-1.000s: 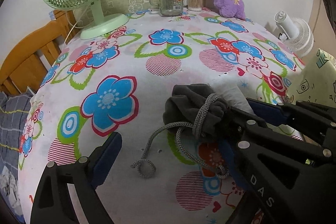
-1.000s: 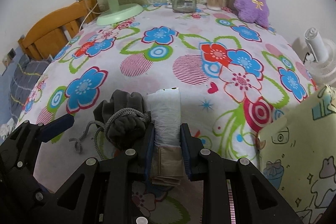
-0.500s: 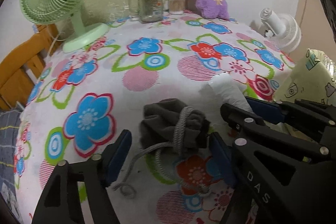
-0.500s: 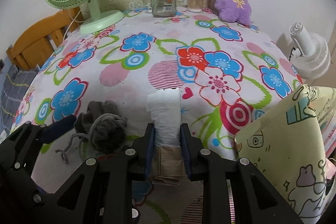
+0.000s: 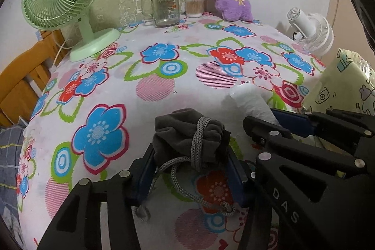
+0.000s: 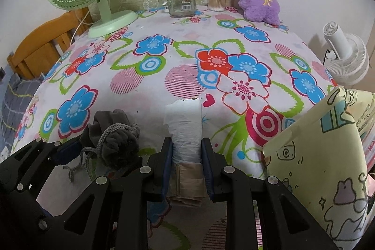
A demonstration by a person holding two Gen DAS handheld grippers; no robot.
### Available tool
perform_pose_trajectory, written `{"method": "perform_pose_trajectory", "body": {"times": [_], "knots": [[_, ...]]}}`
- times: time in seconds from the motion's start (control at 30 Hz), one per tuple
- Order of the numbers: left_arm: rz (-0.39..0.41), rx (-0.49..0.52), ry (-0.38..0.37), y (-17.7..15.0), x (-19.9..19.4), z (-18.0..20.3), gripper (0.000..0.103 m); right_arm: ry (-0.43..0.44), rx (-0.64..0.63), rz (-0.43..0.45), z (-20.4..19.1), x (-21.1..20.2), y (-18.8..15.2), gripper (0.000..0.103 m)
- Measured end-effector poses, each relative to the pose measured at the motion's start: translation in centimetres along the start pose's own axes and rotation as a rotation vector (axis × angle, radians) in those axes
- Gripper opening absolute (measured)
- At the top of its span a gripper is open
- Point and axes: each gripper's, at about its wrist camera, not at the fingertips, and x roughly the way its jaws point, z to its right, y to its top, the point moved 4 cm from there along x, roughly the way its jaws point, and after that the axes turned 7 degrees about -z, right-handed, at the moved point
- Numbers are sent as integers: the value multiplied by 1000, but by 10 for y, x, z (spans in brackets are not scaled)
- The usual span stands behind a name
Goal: Organize soft objects
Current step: 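Carry the white roll with the right tool while the left tool carries the grey pouch to the gift box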
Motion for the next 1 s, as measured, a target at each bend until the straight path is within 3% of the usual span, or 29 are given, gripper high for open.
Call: {"method": "perform_pose_trajectory", "body": {"times": [0.47,1.0], "knots": [[22,-37,33,-16,-24,-6,56,26,-16,25,-13,-18,-13,27],[104,-58,74,-30,-76,2,56,49,-35,110,-20,-70,-30,27]]}}
